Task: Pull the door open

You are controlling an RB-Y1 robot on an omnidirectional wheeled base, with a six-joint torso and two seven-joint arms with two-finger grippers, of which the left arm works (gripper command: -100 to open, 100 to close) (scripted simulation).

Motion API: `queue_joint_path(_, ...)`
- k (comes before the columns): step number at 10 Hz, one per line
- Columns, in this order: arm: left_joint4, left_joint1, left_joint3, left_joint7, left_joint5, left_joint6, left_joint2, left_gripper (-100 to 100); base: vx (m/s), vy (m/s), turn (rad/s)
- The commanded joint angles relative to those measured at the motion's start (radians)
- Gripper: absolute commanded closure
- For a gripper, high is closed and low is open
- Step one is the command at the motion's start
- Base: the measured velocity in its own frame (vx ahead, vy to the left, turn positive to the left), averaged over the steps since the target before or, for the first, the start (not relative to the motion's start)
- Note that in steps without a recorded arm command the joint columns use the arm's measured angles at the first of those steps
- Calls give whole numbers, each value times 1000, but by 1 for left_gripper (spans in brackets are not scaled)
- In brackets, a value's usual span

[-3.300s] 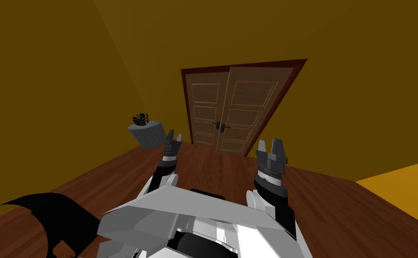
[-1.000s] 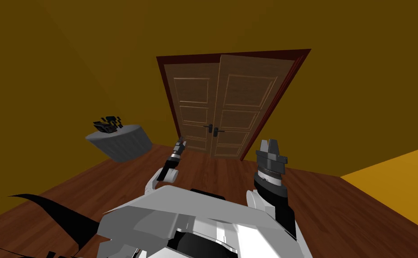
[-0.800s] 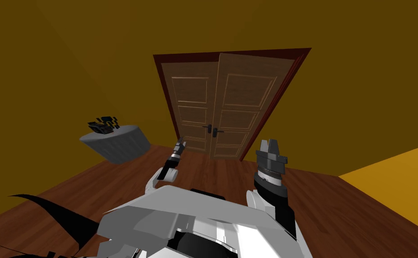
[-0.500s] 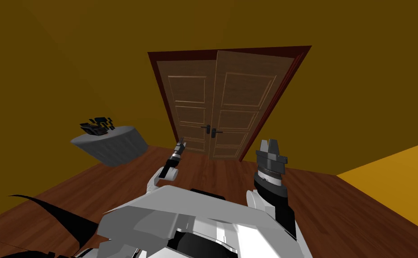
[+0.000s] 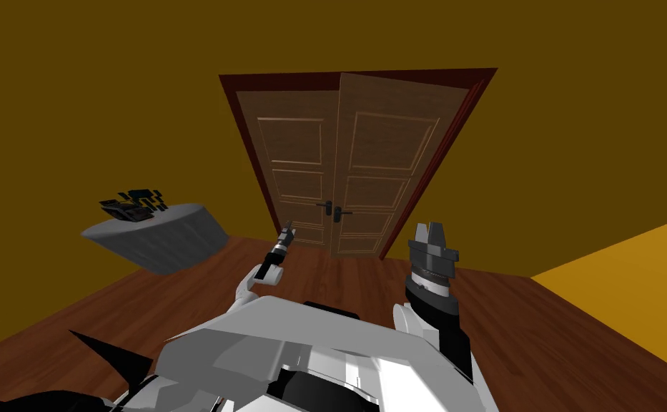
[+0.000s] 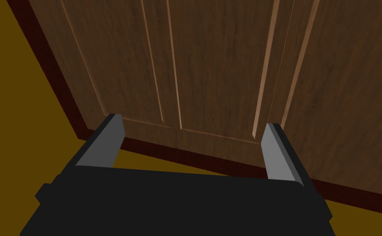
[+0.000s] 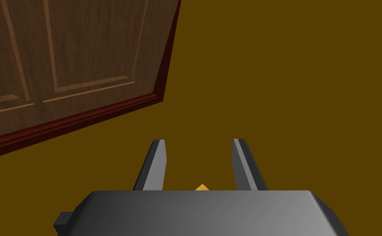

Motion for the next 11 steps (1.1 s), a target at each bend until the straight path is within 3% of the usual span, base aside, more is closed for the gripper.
queue_joint_path(1, 35, -17, 6, 8, 5, 7, 11, -100, 95, -27, -49)
queue_joint_path(11, 240, -122, 36, 49, 33, 44, 67, -100, 105, -30, -48)
